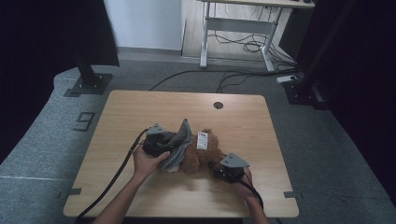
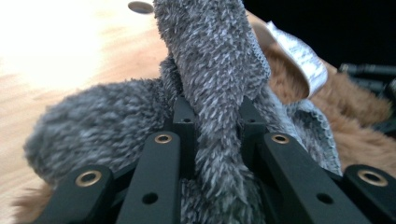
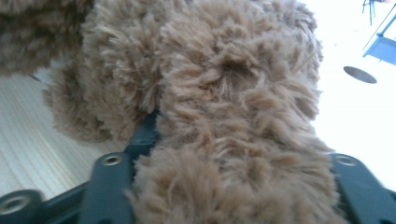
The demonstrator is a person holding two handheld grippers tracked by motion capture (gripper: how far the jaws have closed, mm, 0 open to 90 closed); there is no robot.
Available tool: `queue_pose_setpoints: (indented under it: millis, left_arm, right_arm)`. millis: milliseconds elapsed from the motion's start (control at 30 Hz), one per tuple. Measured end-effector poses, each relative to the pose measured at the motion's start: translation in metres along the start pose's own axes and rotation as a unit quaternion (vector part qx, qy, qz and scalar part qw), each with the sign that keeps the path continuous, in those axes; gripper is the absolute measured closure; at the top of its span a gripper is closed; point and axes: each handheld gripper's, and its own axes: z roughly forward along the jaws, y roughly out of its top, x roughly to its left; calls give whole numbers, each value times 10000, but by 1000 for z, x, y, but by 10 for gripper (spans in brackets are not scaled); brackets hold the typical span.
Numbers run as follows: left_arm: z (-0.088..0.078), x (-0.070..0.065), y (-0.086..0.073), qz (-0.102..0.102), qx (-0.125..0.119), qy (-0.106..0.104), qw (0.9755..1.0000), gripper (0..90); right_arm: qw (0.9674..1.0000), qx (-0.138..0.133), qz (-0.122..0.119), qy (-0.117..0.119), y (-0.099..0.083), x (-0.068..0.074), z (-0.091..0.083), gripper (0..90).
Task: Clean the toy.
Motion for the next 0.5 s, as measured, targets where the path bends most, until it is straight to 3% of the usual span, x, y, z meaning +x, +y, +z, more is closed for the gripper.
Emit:
queue_pose_setpoints:
  millis: [133, 367, 500]
  left_arm:
    - [-4, 0, -8, -19, -53, -46, 10000, 755]
    - [-9, -3, -23, -12, -232, -145, 9996, 762]
    - [-15, -6, -29, -8, -267, -235, 9994, 762]
  right_arm:
    - [9990, -33, 407, 161, 3, -5, -4, 274]
    - [9958, -313, 770, 372, 14, -16, -22, 238]
    - [9943, -472, 843, 447, 25, -21, -33, 235]
